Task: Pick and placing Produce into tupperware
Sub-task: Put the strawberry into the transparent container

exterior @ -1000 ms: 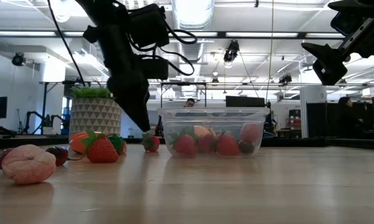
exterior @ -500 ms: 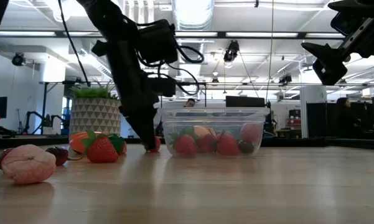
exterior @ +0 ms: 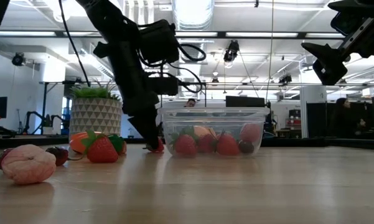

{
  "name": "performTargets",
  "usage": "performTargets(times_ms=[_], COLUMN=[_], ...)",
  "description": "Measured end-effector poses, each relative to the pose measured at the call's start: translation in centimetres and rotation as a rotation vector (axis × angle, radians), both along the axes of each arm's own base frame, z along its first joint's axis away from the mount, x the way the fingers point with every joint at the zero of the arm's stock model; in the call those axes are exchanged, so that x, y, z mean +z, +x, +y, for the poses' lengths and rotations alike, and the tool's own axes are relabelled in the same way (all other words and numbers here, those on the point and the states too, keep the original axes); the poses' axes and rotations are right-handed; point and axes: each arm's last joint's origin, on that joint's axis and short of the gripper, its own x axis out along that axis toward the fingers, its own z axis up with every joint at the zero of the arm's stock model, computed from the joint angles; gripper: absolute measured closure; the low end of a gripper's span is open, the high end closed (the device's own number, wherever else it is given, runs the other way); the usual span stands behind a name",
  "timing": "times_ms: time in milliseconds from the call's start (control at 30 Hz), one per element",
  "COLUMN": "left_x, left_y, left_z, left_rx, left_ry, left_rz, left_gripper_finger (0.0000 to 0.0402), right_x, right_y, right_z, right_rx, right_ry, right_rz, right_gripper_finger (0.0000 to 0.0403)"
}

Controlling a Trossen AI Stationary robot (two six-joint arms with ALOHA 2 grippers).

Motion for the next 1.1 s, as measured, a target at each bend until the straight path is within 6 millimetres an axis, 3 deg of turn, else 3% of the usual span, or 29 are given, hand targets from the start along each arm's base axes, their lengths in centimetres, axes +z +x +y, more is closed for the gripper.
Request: performTargets(times_ms=[233,600,767,967,1100], left_x=[-0.1,0.4,4.1,10.6,12.4], left_y=[-0.3,-0.8,-2.0,-3.4,-3.0], left_z=[0.2,0.5,0.4,0.1,0.0], left_rx=[-0.040,-0.098,-0.097,-0.135,-0.160], left_ry=[0.019,0.049,0.059,0.065,0.056], left_rz=[0.032,0.058,-0.018,-0.317,-0.474], left_gripper_finger=[0.0265,0.0268,0.0268,0.0269,0.0269], right_x=[0.0,0.0,0.0,0.0,0.0], right_y=[0.0,0.0,0.0,0.0,0.0], right_z=[0.0,0.0,0.0,0.0,0.0], right_rx=[0.000,0.000,0.000,0.000,0.000], right_ry=[0.000,0.000,0.000,-0.001,0.000], right_rz=[0.000,0.000,0.000,0.001,0.001], right_gripper_finger=[0.0090,0.0092,0.0090,0.0096,0.0095])
